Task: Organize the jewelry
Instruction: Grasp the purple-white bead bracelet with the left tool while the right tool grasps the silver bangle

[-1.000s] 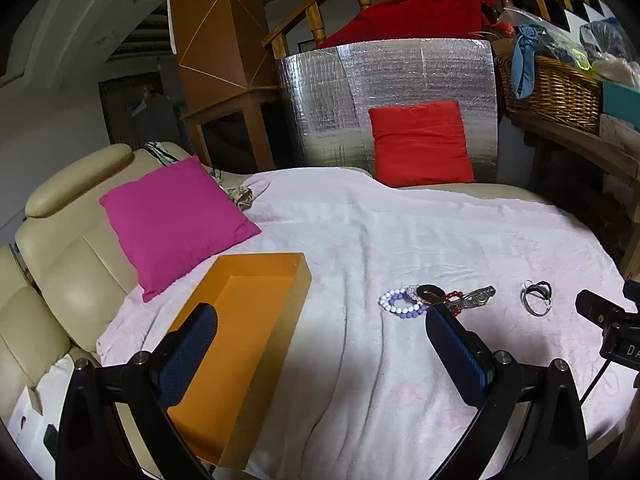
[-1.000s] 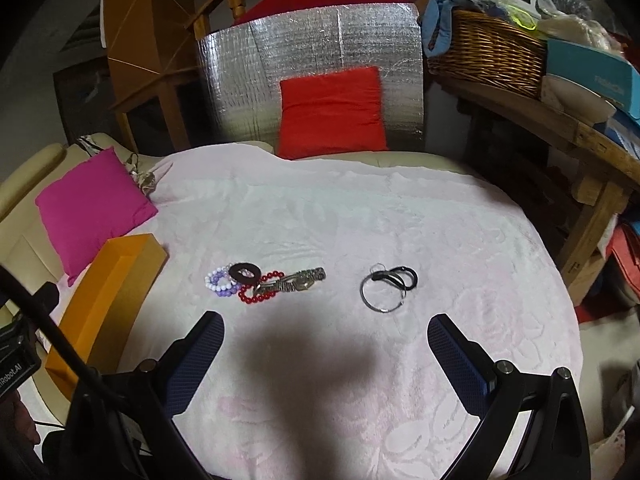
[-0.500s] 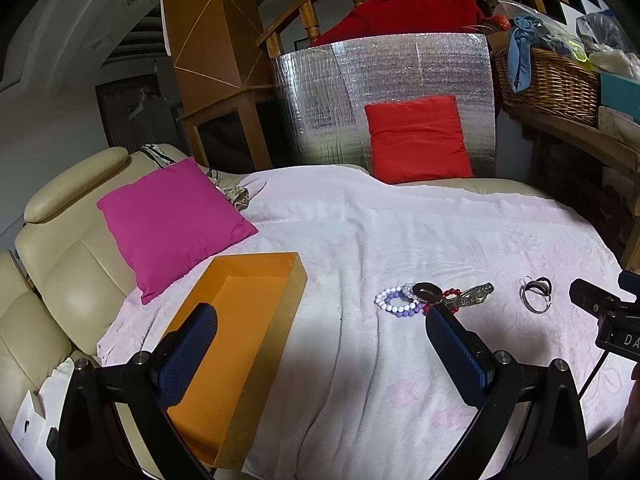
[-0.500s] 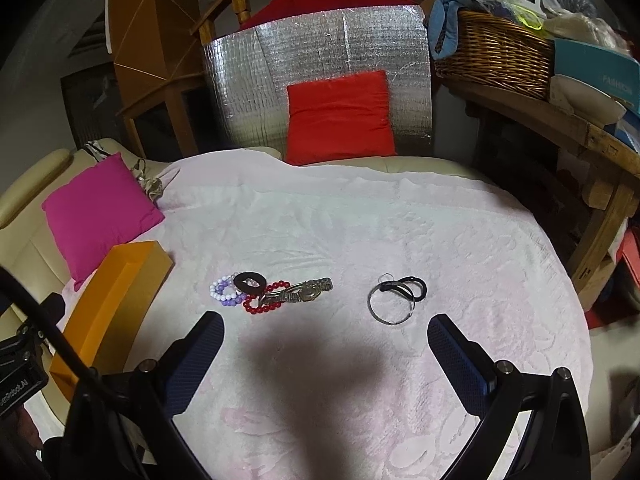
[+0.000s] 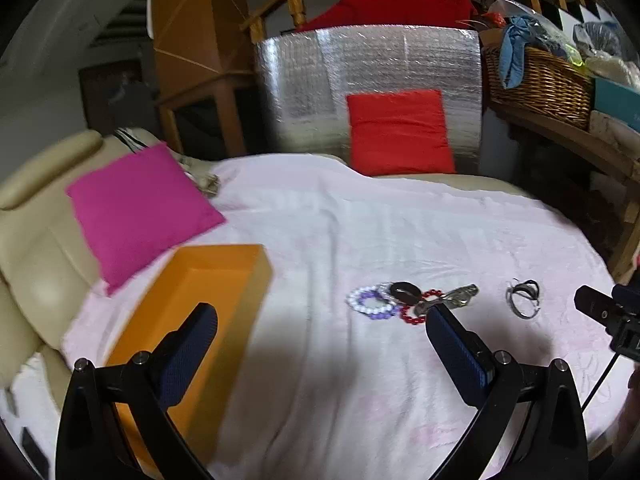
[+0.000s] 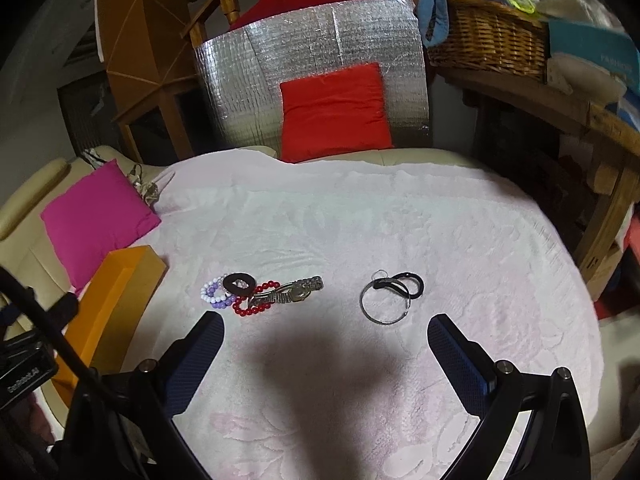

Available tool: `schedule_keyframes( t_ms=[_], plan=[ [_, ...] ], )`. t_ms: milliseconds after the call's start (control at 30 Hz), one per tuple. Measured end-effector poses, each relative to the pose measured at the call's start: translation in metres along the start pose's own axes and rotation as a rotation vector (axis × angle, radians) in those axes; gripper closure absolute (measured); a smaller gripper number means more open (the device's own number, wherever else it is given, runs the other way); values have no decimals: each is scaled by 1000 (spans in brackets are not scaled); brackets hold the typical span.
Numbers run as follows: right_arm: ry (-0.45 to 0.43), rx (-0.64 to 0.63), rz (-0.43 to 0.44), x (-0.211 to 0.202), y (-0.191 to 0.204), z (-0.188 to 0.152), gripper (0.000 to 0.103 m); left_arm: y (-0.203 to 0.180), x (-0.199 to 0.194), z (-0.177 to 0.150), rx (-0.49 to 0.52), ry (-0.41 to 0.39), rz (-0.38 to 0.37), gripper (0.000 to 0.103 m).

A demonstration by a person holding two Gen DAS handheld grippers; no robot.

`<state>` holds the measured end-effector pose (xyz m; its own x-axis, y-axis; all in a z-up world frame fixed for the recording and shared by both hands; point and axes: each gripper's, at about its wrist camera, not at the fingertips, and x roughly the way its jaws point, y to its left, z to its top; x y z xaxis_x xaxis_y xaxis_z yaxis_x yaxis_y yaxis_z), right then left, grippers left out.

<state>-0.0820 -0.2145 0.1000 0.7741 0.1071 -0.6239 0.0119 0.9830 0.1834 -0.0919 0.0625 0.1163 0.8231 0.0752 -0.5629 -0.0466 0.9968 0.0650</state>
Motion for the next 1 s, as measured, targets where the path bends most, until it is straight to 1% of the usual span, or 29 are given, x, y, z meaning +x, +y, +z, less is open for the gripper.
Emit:
schedule_keyframes(
  t_ms=[100, 167, 233, 267, 333, 400, 433, 500, 533, 600, 633, 700, 767, 833, 867, 933, 1000],
  plan=[
    [14, 50, 27, 10, -17, -1, 0, 9, 29, -6, -51, 56, -50, 0],
    [30, 88, 45, 18, -29, -2, 0, 15, 52, -12, -75, 99, -57, 0],
    [55, 120, 70, 28, -37, -2, 1, 17, 71, -19, -80, 123, -65, 0],
    [76, 154, 90, 36, -45, -2, 4, 15, 77, -22, -75, 125, -71, 0],
    [113, 205, 118, 48, -56, -3, 8, 10, 92, -23, -50, 155, -83, 0],
    [143, 242, 138, 58, -64, -4, 15, 6, 103, -21, -41, 174, -105, 0],
    [167, 262, 153, 66, -69, -3, 16, 4, 111, -18, -35, 192, -112, 0],
    [189, 291, 173, 75, -78, -1, 23, -1, 124, -12, -29, 208, -138, 0],
    [196, 306, 180, 80, -82, 0, 24, -4, 132, -9, -34, 210, -165, 0],
    [213, 334, 191, 88, -92, 1, 29, -10, 144, -7, -31, 223, -184, 0],
    [219, 346, 197, 90, -97, 2, 30, -13, 150, -6, -32, 223, -207, 0],
    [232, 382, 204, 98, -109, 5, 39, -20, 159, -6, -21, 215, -222, 6],
    [237, 410, 201, 104, -119, 8, 41, -25, 169, -7, -4, 231, -251, 24],
    [250, 435, 199, 112, -126, 9, 45, -30, 177, -6, 9, 249, -284, 33],
    [264, 452, 204, 118, -130, 9, 48, -32, 180, -5, 13, 246, -292, 37],
    [282, 469, 204, 127, -132, 10, 50, -36, 184, 0, 25, 233, -317, 42],
    [296, 454, 191, 135, -129, 12, 56, -39, 188, 4, 37, 224, -346, 45]
  ],
)
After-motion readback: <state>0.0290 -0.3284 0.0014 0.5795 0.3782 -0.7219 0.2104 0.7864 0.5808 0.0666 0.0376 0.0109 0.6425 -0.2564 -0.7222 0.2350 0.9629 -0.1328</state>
